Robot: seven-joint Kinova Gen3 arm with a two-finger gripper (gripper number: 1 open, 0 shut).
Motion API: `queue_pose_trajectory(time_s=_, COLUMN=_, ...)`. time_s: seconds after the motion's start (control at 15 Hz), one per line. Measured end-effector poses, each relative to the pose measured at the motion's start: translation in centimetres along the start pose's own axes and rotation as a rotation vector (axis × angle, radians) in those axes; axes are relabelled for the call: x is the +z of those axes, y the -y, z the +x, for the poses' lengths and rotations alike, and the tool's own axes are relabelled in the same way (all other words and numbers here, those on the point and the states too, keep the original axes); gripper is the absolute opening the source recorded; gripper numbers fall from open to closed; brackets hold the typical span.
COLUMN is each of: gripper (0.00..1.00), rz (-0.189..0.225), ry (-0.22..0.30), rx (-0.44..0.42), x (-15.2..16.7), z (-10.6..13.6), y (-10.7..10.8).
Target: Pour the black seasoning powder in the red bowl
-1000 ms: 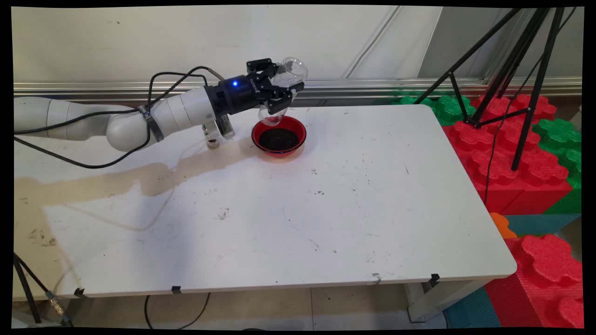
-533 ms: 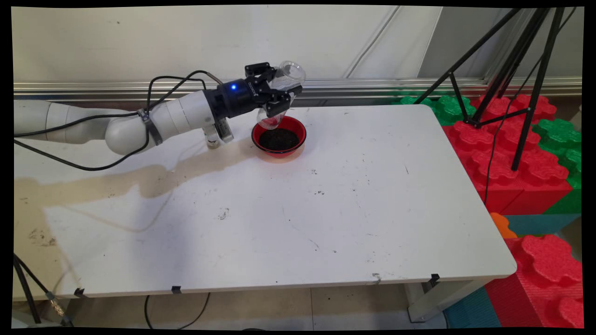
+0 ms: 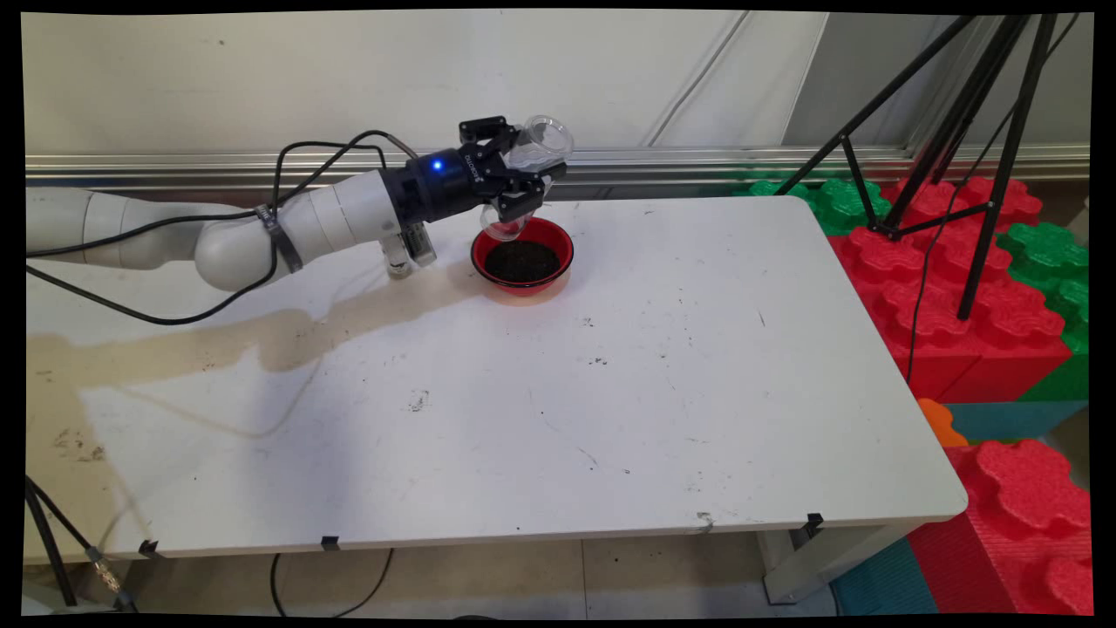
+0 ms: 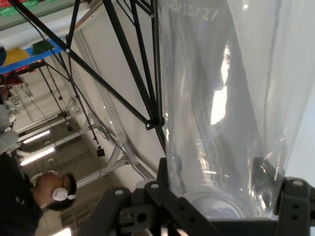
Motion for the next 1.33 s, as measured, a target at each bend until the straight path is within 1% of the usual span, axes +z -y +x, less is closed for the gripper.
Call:
queue_pose_trajectory(time_s=0.2, gripper=0.0, rz=0.011, ry=0.011, rx=0.024, x=0.1, z=-0.5, y=0.1)
queue_pose_trajectory(time_s=0.4, gripper=0.0, rz=0.038, ry=0.024, rx=0.076, x=0.0, z=-0.8, y=0.3)
queue_pose_trajectory(time_s=0.6, gripper=0.0, rz=0.071, ry=0.034, rx=0.148, x=-0.1, z=-0.8, y=0.5)
queue_pose_trajectory(time_s=0.8, gripper=0.0, rz=0.114, ry=0.046, rx=0.252, x=-0.1, z=-0.9, y=0.7)
queue_pose_trajectory(time_s=1.33, gripper=0.0, rz=0.197, ry=0.08, rx=0.47, x=-0.1, z=-1.2, y=0.7)
